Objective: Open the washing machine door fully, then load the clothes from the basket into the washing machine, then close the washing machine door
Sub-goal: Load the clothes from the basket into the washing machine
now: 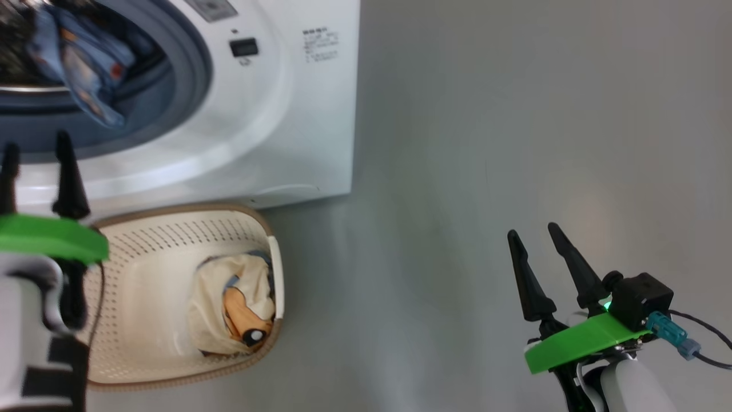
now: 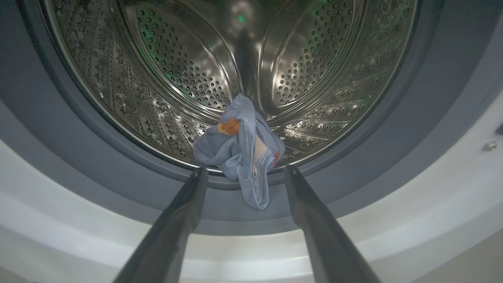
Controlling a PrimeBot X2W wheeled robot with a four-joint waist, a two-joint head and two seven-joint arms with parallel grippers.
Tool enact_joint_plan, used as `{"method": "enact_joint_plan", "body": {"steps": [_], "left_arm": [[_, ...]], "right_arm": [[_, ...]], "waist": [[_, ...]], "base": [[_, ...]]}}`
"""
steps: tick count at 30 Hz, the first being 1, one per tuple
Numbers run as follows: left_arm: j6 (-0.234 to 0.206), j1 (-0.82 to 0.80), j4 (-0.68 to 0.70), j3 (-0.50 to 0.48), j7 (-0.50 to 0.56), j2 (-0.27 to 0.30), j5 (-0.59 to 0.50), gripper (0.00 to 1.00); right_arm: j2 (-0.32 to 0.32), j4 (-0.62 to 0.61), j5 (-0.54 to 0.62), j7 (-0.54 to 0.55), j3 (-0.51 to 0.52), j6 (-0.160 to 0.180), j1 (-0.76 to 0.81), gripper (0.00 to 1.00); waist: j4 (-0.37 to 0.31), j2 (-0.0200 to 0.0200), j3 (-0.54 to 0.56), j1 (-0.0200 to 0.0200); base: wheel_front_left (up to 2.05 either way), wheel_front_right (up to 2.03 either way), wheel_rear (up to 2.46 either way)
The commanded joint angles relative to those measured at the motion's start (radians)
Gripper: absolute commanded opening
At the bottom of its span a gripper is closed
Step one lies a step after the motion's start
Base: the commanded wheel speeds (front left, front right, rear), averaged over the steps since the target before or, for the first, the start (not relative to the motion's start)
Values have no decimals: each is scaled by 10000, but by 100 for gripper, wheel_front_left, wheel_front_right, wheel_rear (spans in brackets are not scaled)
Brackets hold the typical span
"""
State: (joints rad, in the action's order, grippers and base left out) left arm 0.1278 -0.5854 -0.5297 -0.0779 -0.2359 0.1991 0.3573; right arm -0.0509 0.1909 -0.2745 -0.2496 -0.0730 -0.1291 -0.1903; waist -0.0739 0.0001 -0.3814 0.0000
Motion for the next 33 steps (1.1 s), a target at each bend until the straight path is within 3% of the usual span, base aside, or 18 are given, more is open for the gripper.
{"method": "enact_joint_plan", "body": {"steps": [1,17,30,31,32,33], "left_arm": [[18,-569,-97,-212,41,558,77,100],[27,-3845,-3194,394,454,1728,772,100],[21,-5710,-4894,892,321,2252,735,100],[4,-5835,-5011,879,280,2290,743,49],[-1,-5936,-5115,885,233,2325,734,7],[0,-6022,-5203,895,182,2351,727,0]], "right_arm": [[7,-266,27,-116,-228,-16,-186,100],[7,-579,-393,-121,-329,-16,-637,100],[7,-711,-561,-121,-426,-16,-792,100],[7,-714,-574,-121,-430,-16,-801,100],[7,-713,-584,-121,-438,-16,-808,100],[7,-711,-594,-121,-446,-16,-812,100]], "waist": [[-503,-1,-911,0],[-1324,-1,-2184,0],[-1589,-1,-2698,0],[-1604,-1,-2724,0],[-1620,-1,-2742,0],[-1635,-1,-2756,0]], "base": [[0,0,0],[0,0,0],[0,0,0],[0,0,0],[0,0,0],[0,0,0]]}}
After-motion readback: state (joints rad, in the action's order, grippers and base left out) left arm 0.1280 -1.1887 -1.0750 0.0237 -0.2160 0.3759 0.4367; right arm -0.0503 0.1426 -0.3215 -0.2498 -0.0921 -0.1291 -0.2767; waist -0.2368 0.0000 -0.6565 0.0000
